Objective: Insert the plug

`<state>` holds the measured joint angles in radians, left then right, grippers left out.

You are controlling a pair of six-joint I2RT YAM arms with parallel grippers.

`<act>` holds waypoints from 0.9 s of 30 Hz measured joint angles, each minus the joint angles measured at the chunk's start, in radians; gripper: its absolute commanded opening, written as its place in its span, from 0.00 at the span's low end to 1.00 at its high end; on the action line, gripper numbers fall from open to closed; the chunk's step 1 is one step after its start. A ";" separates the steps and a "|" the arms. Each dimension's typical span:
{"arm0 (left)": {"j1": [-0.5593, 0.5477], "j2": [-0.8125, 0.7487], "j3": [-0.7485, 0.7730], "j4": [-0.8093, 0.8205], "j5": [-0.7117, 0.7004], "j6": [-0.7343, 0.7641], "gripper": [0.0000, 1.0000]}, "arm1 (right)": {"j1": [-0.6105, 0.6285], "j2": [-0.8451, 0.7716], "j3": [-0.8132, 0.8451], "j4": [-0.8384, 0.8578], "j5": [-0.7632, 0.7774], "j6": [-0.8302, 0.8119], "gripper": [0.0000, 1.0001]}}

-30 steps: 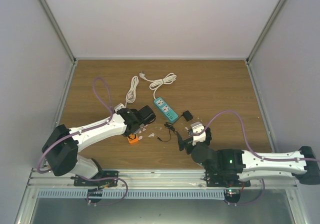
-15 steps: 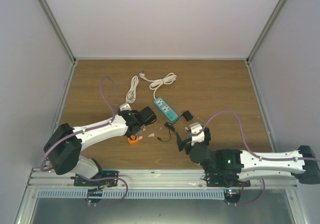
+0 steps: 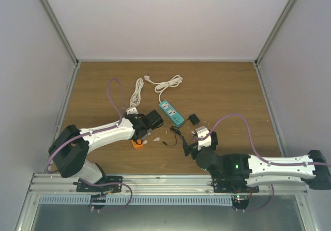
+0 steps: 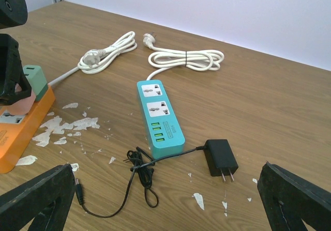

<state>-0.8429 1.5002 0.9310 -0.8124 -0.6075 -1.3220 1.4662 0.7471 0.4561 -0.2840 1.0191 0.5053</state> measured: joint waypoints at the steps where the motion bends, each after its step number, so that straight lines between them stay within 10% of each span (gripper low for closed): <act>1: 0.000 0.000 0.000 0.002 0.001 0.002 0.00 | 0.000 0.000 0.000 0.000 0.000 0.000 0.99; 27: -0.003 -0.080 -0.080 0.041 0.009 -0.011 0.00 | 0.000 0.001 0.000 0.000 0.000 0.000 0.99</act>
<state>-0.8459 1.4197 0.8513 -0.7715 -0.5983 -1.3327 1.4662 0.7479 0.4561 -0.2840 1.0191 0.5053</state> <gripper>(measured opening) 0.276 0.995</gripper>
